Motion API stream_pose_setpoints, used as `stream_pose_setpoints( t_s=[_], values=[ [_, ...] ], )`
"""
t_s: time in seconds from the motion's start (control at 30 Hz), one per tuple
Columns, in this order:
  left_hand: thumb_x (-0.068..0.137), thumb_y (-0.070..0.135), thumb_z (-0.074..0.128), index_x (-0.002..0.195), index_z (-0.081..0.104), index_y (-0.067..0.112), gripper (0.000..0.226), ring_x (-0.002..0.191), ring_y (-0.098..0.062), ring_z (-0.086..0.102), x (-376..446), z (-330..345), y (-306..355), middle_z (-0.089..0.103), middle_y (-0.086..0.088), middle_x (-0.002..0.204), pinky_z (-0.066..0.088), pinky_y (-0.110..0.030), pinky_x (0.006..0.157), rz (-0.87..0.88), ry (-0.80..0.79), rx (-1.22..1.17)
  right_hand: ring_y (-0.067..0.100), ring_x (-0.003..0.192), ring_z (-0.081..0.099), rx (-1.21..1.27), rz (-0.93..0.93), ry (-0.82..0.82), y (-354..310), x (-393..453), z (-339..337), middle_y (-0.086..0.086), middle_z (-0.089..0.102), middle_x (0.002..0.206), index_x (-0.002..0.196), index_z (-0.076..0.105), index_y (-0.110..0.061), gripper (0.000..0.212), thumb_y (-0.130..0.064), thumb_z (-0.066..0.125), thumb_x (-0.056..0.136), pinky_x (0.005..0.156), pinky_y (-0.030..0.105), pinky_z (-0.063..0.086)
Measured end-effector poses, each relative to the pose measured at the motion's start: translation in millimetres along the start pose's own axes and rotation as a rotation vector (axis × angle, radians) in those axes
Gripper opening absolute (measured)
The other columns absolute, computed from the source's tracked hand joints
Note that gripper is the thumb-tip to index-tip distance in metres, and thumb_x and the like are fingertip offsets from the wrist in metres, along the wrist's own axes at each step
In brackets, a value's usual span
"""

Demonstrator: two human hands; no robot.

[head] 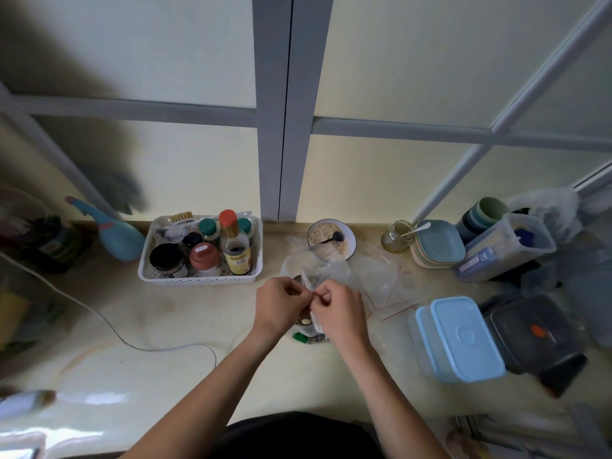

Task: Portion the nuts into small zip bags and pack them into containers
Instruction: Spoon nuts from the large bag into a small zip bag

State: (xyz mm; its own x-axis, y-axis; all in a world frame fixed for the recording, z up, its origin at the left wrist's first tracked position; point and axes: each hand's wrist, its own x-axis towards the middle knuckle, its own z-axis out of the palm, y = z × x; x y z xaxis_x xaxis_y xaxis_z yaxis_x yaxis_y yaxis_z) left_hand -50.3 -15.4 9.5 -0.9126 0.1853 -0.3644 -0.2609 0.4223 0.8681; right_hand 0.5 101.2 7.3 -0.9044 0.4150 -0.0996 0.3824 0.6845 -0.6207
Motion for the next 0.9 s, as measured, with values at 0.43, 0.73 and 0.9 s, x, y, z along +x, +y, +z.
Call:
stream_pose_setpoints(
  t_s=[0.43,0.73,0.9],
  values=[
    [0.081,0.014,0.063,0.078,0.055,0.014,0.009,0.059,-0.020,0.062,4,-19,10,0.065,-0.002,0.065,0.050,-0.037,0.055,0.235,0.070,0.444,0.020,0.095,0.062,-0.203,-0.411,0.146,-8,0,-37,0.003,0.060,0.110,0.112,0.063,-0.012,0.021,-0.006,0.063,0.093,0.077,0.026,0.052],
    [0.086,0.010,0.065,0.098,0.057,0.011,0.014,0.057,-0.024,0.070,-5,-46,28,0.072,-0.008,0.065,0.053,-0.031,0.052,0.105,-0.201,0.135,0.024,0.097,0.061,-0.347,-0.409,-0.306,-15,-16,-46,-0.003,0.056,0.117,0.117,0.053,-0.020,0.028,-0.003,0.046,0.096,0.070,0.031,0.044],
    [0.086,0.009,0.062,0.096,0.057,0.015,0.013,0.054,-0.016,0.069,-1,-51,33,0.072,-0.006,0.068,0.052,-0.027,0.050,0.199,-0.325,0.273,0.026,0.117,0.055,-0.562,-0.358,-0.477,-16,-8,-49,0.001,0.050,0.135,0.136,0.055,-0.014,0.043,0.000,0.047,0.096,0.087,0.036,0.050]
  ],
)
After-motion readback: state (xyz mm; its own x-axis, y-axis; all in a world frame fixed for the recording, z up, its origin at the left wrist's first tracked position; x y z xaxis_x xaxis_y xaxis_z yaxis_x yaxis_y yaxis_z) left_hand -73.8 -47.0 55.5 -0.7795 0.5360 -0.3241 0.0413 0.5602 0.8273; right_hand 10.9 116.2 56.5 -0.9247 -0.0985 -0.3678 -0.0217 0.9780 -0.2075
